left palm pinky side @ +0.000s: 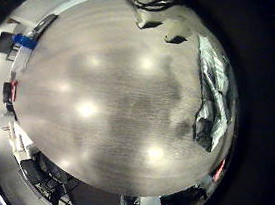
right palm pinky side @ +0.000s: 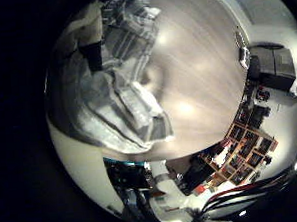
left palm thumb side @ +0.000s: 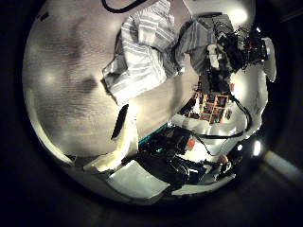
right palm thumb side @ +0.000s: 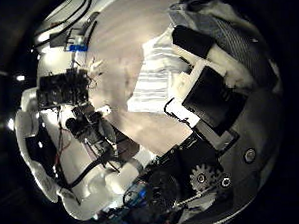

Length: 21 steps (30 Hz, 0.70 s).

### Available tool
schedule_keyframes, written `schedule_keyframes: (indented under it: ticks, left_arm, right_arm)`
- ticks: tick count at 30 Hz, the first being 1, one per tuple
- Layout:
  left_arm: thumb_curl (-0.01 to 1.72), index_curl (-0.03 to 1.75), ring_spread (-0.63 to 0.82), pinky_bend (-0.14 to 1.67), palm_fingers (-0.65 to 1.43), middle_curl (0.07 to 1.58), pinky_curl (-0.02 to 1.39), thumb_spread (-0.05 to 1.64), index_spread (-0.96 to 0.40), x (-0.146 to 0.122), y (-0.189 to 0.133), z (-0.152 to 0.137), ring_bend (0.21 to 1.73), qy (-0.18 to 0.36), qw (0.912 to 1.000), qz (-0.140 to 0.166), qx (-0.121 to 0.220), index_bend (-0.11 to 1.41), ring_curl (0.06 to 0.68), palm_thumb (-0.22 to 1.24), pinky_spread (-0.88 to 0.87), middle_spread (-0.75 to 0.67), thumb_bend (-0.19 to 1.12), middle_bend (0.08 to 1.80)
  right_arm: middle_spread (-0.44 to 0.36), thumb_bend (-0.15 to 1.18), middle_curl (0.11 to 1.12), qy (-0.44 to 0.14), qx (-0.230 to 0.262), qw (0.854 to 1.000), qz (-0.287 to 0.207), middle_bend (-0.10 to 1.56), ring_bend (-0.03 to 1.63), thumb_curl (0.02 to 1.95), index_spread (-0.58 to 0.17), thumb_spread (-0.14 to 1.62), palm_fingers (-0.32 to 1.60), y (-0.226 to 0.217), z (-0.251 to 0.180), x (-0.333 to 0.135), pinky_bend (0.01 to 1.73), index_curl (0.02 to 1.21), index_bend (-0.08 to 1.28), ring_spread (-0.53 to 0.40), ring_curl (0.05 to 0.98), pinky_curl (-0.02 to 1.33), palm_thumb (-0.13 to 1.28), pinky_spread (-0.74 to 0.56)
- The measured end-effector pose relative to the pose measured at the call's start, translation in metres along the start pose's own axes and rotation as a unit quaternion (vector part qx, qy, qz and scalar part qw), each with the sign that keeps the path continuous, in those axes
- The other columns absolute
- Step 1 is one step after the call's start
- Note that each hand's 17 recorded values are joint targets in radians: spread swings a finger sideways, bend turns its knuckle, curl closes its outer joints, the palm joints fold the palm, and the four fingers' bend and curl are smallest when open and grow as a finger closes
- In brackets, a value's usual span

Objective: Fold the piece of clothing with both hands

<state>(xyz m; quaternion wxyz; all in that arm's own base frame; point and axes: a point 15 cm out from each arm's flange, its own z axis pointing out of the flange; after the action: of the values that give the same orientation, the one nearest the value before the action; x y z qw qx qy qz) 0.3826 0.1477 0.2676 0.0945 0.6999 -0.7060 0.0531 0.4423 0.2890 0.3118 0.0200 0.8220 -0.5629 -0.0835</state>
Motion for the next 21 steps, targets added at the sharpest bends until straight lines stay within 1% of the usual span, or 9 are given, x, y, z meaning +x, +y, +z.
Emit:
schedule_keyframes:
  ticks: [6, 9, 11, 12, 13, 14, 16, 18, 21]
  left_arm:
    - [0.35, 0.34, 0.47, 0.43, 0.01, 0.27, 0.33, 1.12, 0.01, -0.016, 0.024, -0.011, 0.63, 0.005, 0.9999, -0.016, 0.003, 0.18, 0.223, 0.44, 0.48, 0.33, -0.02, 0.18]
    - [0.35, 0.35, 0.47, 0.43, 0.01, 0.27, 0.32, 1.12, 0.01, -0.021, 0.031, -0.013, 0.63, 0.002, 0.9998, -0.019, 0.005, 0.18, 0.222, 0.44, 0.48, 0.33, -0.02, 0.18]
    - [0.35, 0.35, 0.47, 0.43, 0.01, 0.27, 0.32, 1.12, 0.01, -0.025, 0.037, -0.013, 0.63, 0.003, 0.9997, -0.023, 0.006, 0.18, 0.222, 0.44, 0.48, 0.33, -0.02, 0.18]
    - [0.35, 0.35, 0.47, 0.43, 0.01, 0.27, 0.32, 1.12, 0.01, -0.025, 0.039, -0.013, 0.63, 0.003, 0.9997, -0.025, 0.006, 0.18, 0.221, 0.44, 0.48, 0.33, -0.02, 0.17]
    - [0.35, 0.35, 0.47, 0.43, 0.01, 0.27, 0.32, 1.12, 0.01, -0.027, 0.043, -0.011, 0.63, 0.004, 0.9996, -0.026, 0.005, 0.18, 0.221, 0.44, 0.48, 0.33, -0.02, 0.17]
    - [0.35, 0.35, 0.47, 0.43, 0.01, 0.27, 0.32, 1.12, 0.01, -0.028, 0.047, -0.010, 0.63, 0.005, 0.9996, -0.028, 0.005, 0.18, 0.221, 0.44, 0.48, 0.33, -0.02, 0.17]
    - [0.35, 0.35, 0.47, 0.43, 0.01, 0.27, 0.32, 1.12, 0.01, -0.028, 0.050, -0.010, 0.63, 0.005, 0.9995, -0.030, 0.005, 0.18, 0.221, 0.44, 0.48, 0.33, -0.02, 0.17]
    - [0.35, 0.35, 0.47, 0.43, 0.01, 0.27, 0.32, 1.12, 0.01, -0.026, 0.051, -0.009, 0.63, 0.005, 0.9995, -0.029, 0.005, 0.18, 0.221, 0.44, 0.48, 0.33, -0.02, 0.17]
    - [0.35, 0.35, 0.47, 0.43, 0.01, 0.27, 0.32, 1.12, 0.01, -0.023, 0.049, -0.010, 0.63, 0.005, 0.9996, -0.029, 0.005, 0.18, 0.220, 0.44, 0.47, 0.33, -0.02, 0.17]
  right_arm:
    - [-0.138, -0.03, 0.67, -0.059, -0.016, 0.998, -0.014, 1.35, 1.45, 0.71, -0.305, 1.09, 1.16, -0.013, 0.030, -0.036, 1.21, 0.86, 0.95, -0.187, 0.622, 0.77, 0.87, -0.24]
    - [-0.160, -0.03, 0.62, -0.099, -0.020, 0.994, -0.033, 1.25, 1.42, 0.67, -0.328, 1.13, 1.02, -0.016, 0.035, -0.050, 1.13, 0.81, 0.73, -0.208, 0.583, 0.71, 0.81, -0.35]
    - [-0.155, -0.03, 0.59, -0.113, -0.020, 0.992, -0.051, 1.16, 1.42, 0.65, -0.336, 1.15, 0.80, -0.016, 0.034, -0.052, 1.14, 0.77, 0.50, -0.227, 0.572, 0.69, 0.79, -0.43]
    - [-0.157, -0.02, 0.57, -0.118, -0.020, 0.991, -0.062, 1.06, 1.38, 0.64, -0.347, 1.15, 0.63, -0.015, 0.034, -0.053, 1.20, 0.75, 0.42, -0.234, 0.563, 0.70, 0.78, -0.43]
    - [-0.159, -0.03, 0.56, -0.123, -0.019, 0.990, -0.071, 1.01, 1.37, 0.64, -0.362, 1.16, 0.58, -0.014, 0.032, -0.054, 1.23, 0.73, 0.36, -0.240, 0.557, 0.69, 0.77, -0.44]
    - [-0.160, -0.03, 0.55, -0.125, -0.018, 0.989, -0.077, 0.98, 1.34, 0.63, -0.373, 1.16, 0.50, -0.014, 0.030, -0.052, 1.23, 0.71, 0.33, -0.241, 0.546, 0.69, 0.76, -0.42]
    - [-0.148, -0.03, 0.50, -0.130, -0.016, 0.988, -0.082, 0.82, 1.24, 0.61, -0.418, 1.17, 0.21, -0.013, 0.026, -0.046, 1.17, 0.65, 0.29, -0.205, 0.507, 0.69, 0.71, -0.29]
    - [-0.145, -0.03, 0.46, -0.141, -0.021, 0.985, -0.100, 0.73, 1.19, 0.59, -0.439, 1.18, 0.14, -0.007, 0.020, -0.046, 1.16, 0.61, 0.27, -0.166, 0.475, 0.69, 0.70, -0.20]
    - [-0.143, -0.02, 0.41, -0.180, -0.014, 0.976, -0.121, 0.61, 1.08, 0.57, -0.467, 1.19, 0.07, 0.000, 0.002, -0.053, 1.11, 0.54, 0.25, -0.058, 0.412, 0.65, 0.67, 0.03]
